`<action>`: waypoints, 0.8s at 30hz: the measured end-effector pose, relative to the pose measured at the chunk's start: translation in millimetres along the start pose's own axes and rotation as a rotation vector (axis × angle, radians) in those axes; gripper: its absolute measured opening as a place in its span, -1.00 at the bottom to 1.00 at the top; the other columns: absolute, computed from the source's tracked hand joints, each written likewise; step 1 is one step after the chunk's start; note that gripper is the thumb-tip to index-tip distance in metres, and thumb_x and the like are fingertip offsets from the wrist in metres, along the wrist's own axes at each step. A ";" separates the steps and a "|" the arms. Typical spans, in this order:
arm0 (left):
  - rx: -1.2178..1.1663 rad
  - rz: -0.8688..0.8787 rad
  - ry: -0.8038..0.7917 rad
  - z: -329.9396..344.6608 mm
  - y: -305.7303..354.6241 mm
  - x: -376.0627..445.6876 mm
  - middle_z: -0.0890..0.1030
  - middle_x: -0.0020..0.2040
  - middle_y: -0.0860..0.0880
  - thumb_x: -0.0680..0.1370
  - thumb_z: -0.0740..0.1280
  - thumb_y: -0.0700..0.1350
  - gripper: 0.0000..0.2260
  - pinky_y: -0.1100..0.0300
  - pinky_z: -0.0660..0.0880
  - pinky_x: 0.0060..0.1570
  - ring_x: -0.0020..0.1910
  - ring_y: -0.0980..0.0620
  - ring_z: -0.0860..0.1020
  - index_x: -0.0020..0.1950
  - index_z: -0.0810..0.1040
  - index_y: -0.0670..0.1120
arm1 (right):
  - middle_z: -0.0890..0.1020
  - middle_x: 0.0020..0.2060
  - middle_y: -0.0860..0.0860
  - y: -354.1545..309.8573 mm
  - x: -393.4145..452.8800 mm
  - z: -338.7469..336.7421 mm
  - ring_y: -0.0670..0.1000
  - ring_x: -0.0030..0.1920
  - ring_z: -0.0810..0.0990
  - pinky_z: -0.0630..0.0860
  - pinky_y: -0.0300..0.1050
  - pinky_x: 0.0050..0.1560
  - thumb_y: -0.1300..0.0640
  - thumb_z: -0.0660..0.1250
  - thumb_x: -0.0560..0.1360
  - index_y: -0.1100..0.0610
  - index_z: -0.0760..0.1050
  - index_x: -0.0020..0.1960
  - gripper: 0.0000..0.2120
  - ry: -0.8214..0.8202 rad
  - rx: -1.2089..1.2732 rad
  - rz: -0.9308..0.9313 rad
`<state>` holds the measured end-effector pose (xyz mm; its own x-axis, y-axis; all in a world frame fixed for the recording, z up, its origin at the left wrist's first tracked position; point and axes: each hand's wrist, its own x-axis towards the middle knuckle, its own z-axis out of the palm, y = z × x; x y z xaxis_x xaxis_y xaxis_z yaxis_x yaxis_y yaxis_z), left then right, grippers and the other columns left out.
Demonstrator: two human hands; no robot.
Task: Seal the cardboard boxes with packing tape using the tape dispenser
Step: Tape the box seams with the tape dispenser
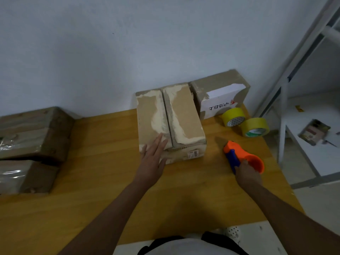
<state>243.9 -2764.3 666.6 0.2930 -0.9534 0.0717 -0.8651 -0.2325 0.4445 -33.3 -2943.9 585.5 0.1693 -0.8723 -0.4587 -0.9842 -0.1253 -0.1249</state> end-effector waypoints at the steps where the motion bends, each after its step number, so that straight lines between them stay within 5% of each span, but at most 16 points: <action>1: -0.018 0.006 0.008 -1.1 1.2 -0.7 0.08 0.61 0.04 0.67 0.22 -0.14 -0.54 -0.05 0.07 0.52 0.58 0.05 0.09 0.57 0.24 -0.05 | 0.59 0.17 0.21 -0.2 -1.7 -3.2 0.21 0.16 0.57 0.45 0.05 0.10 0.08 0.10 0.66 0.30 0.26 0.30 -0.67 0.004 -0.009 -0.010; 5: -0.170 0.031 0.024 -3.8 19.1 1.4 0.36 0.50 0.01 0.67 0.21 -0.19 -0.66 0.05 0.49 0.20 0.39 0.00 0.42 0.45 0.43 -0.07 | 0.59 0.07 0.24 4.6 -18.0 -24.7 0.25 0.00 0.58 0.50 0.13 -0.04 0.11 0.11 0.66 0.28 0.34 0.25 -0.72 -0.017 0.274 -0.087; 7: -0.309 -0.004 0.002 0.0 32.4 5.2 0.51 0.37 0.02 0.67 0.23 -0.19 -0.72 0.08 0.54 0.11 0.23 0.05 0.55 0.36 0.53 -0.07 | 0.57 0.02 0.27 3.8 -30.7 -38.6 0.25 -0.06 0.56 0.48 0.21 -0.06 0.07 0.14 0.66 0.30 0.42 0.15 -0.71 -0.048 0.507 -0.080; 9: -0.549 -0.205 -0.097 3.3 49.2 12.5 0.60 0.25 0.02 0.65 0.27 -0.15 -0.78 0.18 0.57 0.05 0.09 0.10 0.60 0.27 0.60 -0.05 | 0.55 -0.01 0.33 -2.2 -44.8 -50.9 0.29 -0.03 0.55 0.48 0.27 0.01 -0.06 0.24 0.61 0.37 0.48 0.06 -0.56 -0.074 0.727 -0.030; 12: -0.997 -0.557 -0.332 8.2 71.2 25.6 0.65 0.14 -0.10 0.64 0.30 -0.15 -0.82 0.27 0.58 -0.07 0.04 0.00 0.64 0.20 0.62 -0.12 | 0.50 -0.23 0.26 -13.2 -64.4 -65.8 0.18 -0.21 0.52 0.42 0.08 -0.14 -0.34 0.30 0.39 0.37 0.52 -0.13 -0.30 -0.158 1.005 0.004; 17: -1.281 -0.778 -0.348 7.4 82.6 50.0 0.67 0.14 -0.13 0.64 0.29 -0.04 -0.73 0.22 0.59 -0.03 0.12 -0.03 0.65 0.21 0.59 -0.20 | 0.45 -0.47 0.08 -27.9 -79.7 -90.3 0.04 -0.43 0.48 0.40 -0.06 -0.28 -0.40 0.32 0.28 0.22 0.47 -0.36 -0.37 -0.215 1.032 -0.048; 20: -1.320 -0.876 -0.367 1.6 81.7 63.3 0.63 0.17 -0.18 0.65 0.24 0.07 -0.60 0.16 0.58 -0.01 0.16 -0.08 0.61 0.23 0.54 -0.25 | 0.53 -0.30 0.29 -36.0 -80.1 -100.2 0.12 -0.32 0.51 0.41 -0.08 -0.26 -0.38 0.32 0.35 0.38 0.56 -0.14 -0.26 -0.183 0.974 -0.159; 24: -1.324 -0.931 -0.396 -6.7 80.7 70.0 0.66 0.11 -0.19 0.57 0.34 0.12 -0.58 0.14 0.61 -0.09 0.10 -0.07 0.63 0.16 0.56 -0.22 | 0.53 -0.34 0.19 -43.2 -79.1 -106.9 0.04 -0.38 0.48 0.38 -0.19 -0.35 -0.42 0.30 0.32 0.38 0.56 -0.06 -0.20 -0.163 0.892 -0.273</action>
<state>197.3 -2848.6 713.5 0.1827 -0.6263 -0.7578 0.5149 -0.5957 0.6165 -9.7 -2920.0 721.3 0.4592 -0.7809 -0.4235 -0.5185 0.1515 -0.8415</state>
